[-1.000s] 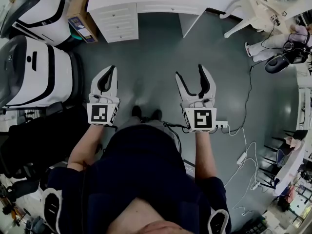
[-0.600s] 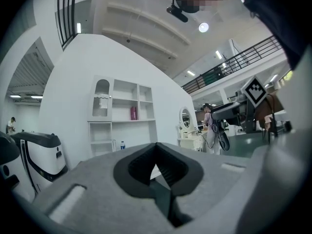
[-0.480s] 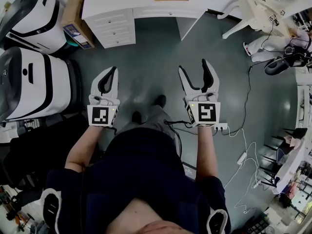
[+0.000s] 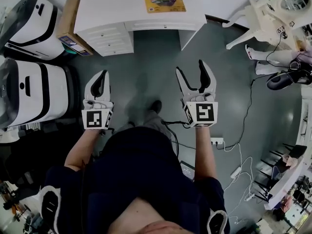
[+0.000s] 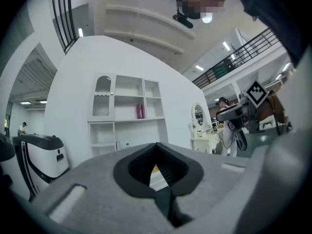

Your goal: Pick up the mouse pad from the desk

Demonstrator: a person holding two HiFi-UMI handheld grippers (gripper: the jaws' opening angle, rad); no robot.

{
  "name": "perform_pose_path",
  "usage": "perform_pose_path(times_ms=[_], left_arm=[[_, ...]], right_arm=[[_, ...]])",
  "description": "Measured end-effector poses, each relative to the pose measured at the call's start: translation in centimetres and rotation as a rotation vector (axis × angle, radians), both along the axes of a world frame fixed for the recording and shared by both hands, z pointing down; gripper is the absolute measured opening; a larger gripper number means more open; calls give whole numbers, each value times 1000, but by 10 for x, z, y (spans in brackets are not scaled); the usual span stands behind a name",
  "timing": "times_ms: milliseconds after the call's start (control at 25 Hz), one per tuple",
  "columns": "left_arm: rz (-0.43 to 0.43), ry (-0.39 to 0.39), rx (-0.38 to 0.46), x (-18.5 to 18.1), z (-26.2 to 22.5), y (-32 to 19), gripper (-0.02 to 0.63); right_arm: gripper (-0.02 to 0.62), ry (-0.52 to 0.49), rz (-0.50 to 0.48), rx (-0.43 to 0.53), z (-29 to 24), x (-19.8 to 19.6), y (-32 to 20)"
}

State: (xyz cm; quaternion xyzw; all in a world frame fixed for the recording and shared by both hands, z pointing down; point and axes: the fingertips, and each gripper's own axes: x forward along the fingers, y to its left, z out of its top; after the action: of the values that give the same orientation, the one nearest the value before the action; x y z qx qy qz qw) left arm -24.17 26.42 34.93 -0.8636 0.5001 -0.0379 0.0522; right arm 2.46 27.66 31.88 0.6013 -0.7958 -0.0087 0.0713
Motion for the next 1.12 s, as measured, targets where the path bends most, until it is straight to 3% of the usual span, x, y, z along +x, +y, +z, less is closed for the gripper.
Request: perform_pose_path(times_ms=[240, 480, 920, 1120], left_arm=[[-58, -2, 16, 35, -6, -53, 3], [-73, 0, 27, 54, -10, -99, 3], [12, -6, 36, 85, 1, -222, 3], [49, 27, 36, 94, -5, -281, 3]], right_arm=[[321, -15, -65, -48, 14, 37, -66], [319, -24, -68, -73, 29, 58, -122], [319, -56, -6, -157, 69, 83, -254], [319, -141, 30, -242, 96, 87, -317]])
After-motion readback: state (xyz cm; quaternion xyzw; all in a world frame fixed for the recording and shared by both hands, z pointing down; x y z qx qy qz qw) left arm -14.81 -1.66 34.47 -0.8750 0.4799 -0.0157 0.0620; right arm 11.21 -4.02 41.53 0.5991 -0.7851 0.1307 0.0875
